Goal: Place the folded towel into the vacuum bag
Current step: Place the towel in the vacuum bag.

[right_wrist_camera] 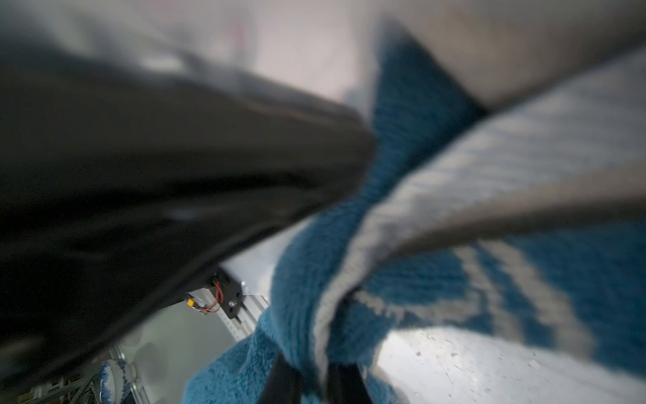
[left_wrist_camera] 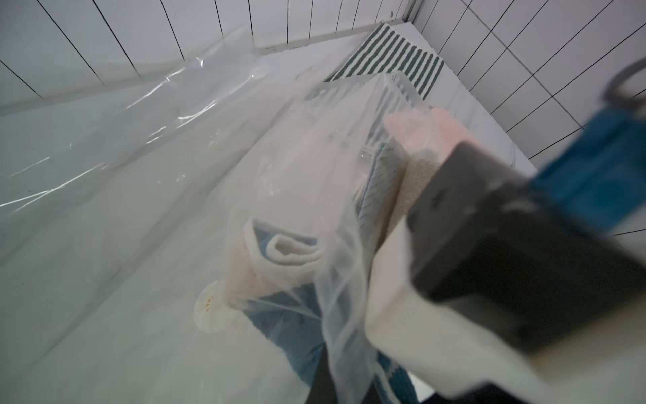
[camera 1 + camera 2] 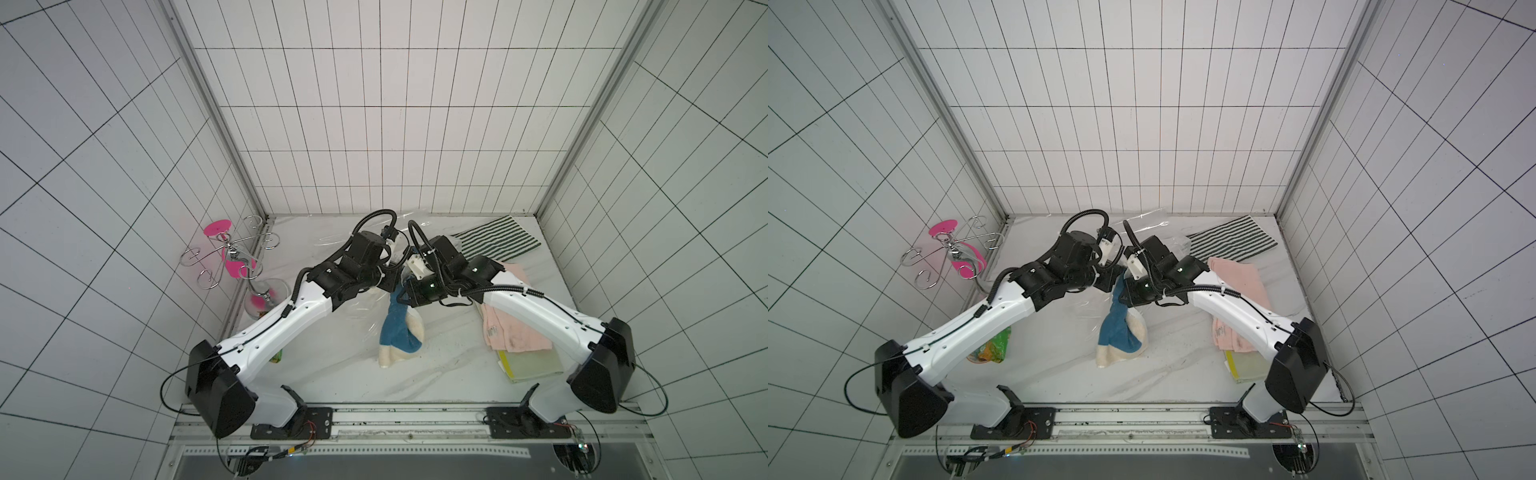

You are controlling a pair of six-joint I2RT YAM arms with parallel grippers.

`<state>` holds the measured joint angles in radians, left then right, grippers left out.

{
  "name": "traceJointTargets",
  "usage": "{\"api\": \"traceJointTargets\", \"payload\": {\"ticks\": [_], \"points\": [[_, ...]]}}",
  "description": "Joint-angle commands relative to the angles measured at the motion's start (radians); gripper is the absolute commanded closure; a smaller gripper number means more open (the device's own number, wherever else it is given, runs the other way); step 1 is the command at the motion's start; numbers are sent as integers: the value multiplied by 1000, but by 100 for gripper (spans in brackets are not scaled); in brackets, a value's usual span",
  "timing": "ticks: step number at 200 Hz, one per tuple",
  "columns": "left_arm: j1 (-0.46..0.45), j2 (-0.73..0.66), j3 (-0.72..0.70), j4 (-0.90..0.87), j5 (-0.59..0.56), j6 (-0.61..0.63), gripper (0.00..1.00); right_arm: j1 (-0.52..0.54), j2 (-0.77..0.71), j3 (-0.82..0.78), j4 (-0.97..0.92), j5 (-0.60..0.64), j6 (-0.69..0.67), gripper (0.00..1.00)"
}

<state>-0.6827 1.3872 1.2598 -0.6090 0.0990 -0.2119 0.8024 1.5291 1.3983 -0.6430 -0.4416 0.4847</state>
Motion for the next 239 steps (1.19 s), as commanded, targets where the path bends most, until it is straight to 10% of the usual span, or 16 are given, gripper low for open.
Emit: {"api": "traceJointTargets", "payload": {"ticks": [1, 54, 120, 162, 192, 239], "points": [[-4, -6, -6, 45, 29, 4, 100, 56, 3, 9, 90, -85, 45, 100], [-6, -35, -48, -19, 142, -13, 100, -142, 126, -104, 119, 181, -93, 100], [-3, -2, -79, 44, 144, -38, 100, 41, 179, -93, 100, 509, -344, 100], [13, 8, -64, 9, 126, -35, 100, 122, 37, -169, 299, 365, -414, 100], [45, -39, -134, 48, 148, -62, 100, 92, 199, -173, 249, 377, -405, 100], [106, -24, -206, 89, 116, -97, 100, 59, 223, -250, 254, 363, -229, 51]]}}
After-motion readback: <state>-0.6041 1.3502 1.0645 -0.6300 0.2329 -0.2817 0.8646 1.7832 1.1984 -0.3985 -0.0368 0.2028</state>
